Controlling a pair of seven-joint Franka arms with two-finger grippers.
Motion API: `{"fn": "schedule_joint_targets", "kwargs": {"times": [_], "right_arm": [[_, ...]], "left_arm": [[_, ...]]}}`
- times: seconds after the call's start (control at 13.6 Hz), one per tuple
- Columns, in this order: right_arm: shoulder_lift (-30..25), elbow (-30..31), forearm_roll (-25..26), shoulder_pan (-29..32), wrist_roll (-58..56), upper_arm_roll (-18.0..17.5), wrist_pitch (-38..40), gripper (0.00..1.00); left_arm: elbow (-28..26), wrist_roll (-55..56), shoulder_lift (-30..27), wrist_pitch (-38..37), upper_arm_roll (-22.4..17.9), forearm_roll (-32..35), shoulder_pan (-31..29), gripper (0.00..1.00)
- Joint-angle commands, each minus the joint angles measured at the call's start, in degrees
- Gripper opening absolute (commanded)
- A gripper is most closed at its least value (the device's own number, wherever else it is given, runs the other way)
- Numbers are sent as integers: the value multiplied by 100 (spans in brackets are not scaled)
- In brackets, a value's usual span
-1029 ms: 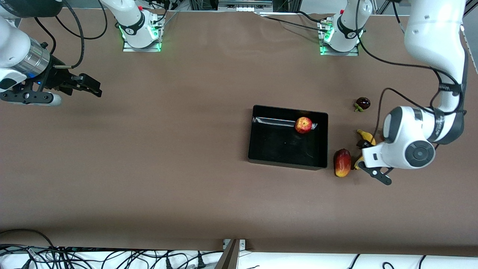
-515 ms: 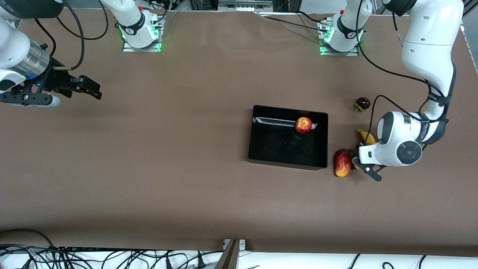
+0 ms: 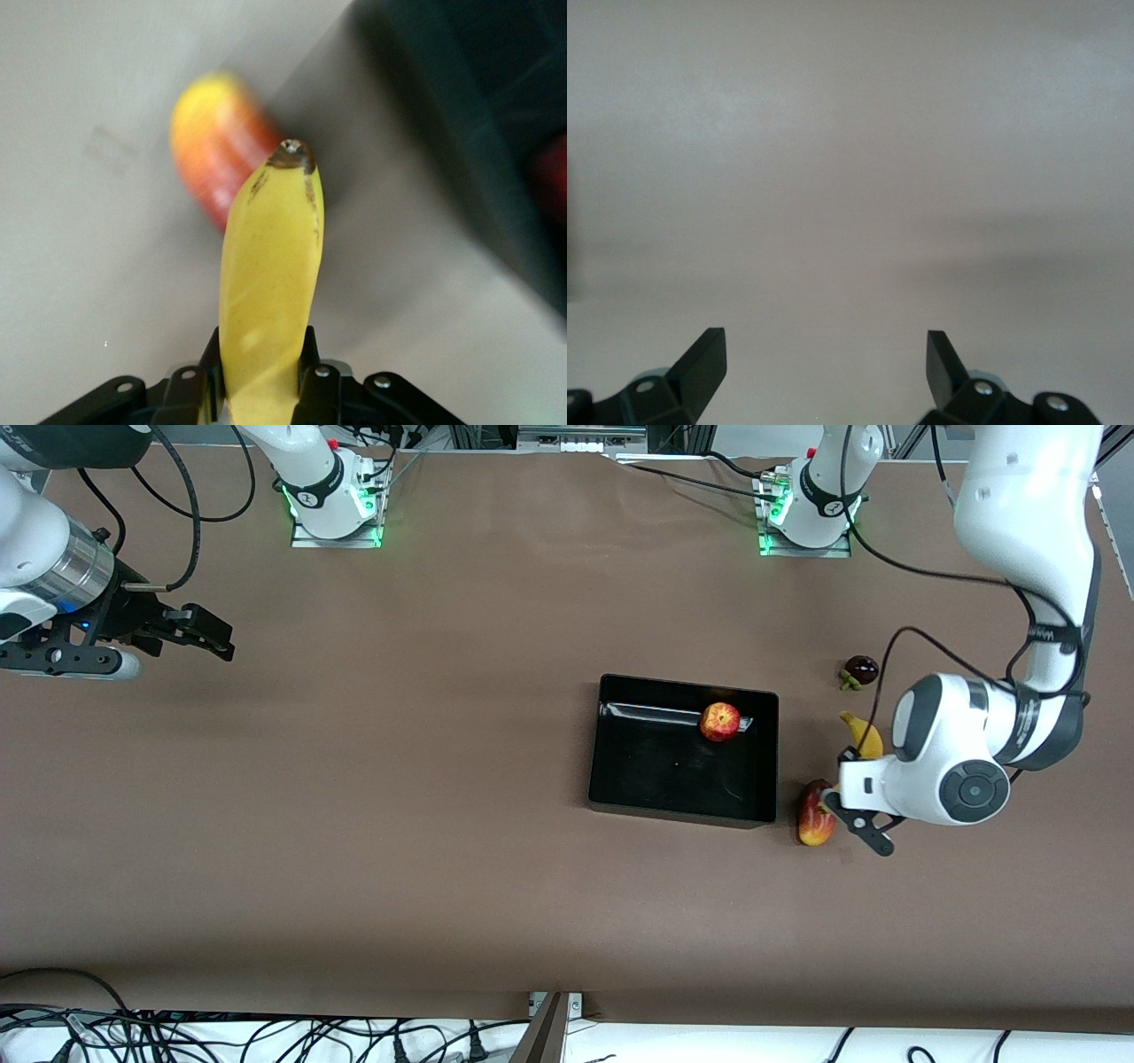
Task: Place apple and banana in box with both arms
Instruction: 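Carry the banana over the box and release it with the left gripper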
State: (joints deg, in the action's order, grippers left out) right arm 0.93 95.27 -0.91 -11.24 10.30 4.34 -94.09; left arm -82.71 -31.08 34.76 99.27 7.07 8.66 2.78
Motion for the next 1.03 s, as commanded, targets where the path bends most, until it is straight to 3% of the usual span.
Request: {"fn": "schedule_joint_targets", "kwargs": {"times": [0.0,0.15,0.29,0.44,0.81,0.88,0.96], "right_arm": [[66,-166,153,-1,-55,-47,110,100],[66,-166,179,-1,-64,-47,119,100],[66,-166,179,7,-55,-39,101,100],[66,-166,171,7,-55,-39,101,100],[66,-166,162,-1,-46,-39,101,100],[66,-166,162,-1,-46,-39,101,100],[66,-166,162,7,-37,-47,101,100]], "left_arm": [[825,1431,40,-881,-21,13,809,0],[818,3230,171,-830,-21,-475,1407,0],[818,4299,487,-123,-21,-1214,1900,0],[713,4523,628,434,-30,-1314,2025,0],[607,4523,1209,638,-21,-1244,2078,0],[589,4558,1218,629,-30,-1244,2156,23],[554,4593,1209,620,-47,-1235,2174,71]]}}
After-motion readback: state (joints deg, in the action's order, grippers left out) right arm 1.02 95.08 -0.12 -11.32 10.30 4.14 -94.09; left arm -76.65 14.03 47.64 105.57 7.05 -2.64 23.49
